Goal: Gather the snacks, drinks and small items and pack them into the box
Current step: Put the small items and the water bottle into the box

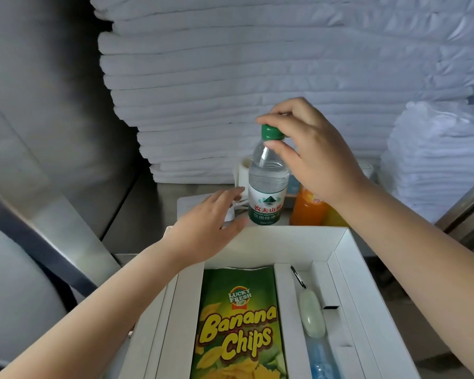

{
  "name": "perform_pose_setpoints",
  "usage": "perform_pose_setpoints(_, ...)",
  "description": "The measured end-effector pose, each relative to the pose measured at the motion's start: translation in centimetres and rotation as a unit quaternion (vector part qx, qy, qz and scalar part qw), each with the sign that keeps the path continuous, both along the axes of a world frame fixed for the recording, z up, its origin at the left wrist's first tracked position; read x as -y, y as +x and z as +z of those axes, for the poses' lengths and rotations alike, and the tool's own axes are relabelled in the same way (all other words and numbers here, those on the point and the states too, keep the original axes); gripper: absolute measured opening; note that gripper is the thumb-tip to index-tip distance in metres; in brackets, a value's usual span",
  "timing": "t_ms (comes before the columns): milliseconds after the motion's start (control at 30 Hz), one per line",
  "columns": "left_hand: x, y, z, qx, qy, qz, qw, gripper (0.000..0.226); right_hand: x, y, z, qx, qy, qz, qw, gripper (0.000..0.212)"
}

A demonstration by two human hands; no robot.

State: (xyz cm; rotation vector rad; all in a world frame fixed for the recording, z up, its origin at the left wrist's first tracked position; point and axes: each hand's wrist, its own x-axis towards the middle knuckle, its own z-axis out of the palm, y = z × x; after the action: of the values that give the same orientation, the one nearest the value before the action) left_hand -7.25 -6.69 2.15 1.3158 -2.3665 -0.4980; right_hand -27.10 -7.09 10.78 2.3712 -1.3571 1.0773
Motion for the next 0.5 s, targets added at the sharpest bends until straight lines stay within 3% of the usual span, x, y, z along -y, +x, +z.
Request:
perform_pose_setpoints(167, -1.3, -1.6, 1.9, -0.13, 0.005, -0.02, 0.991, 0.087, -2.5, 0.9, 2.1, 0.077, -0.082, 0.028, 0.993, 0.031)
perform_pose_setpoints(267, -1.6, -2.1, 2.8, -0.185, -0.038, -0.006, 0.982, 0.08, -3.9, 1.2, 2.4, 0.068, -0.121, 0.045, 0.989, 0.029)
perform_pose_setpoints(500, -2.5, -0.2, 4.4, -0.137, -0.092, -0.013, 0.986, 0.077, -6.6, -1.3, 1.9, 0.111, -0.137, 0.07, 0.982, 0.03)
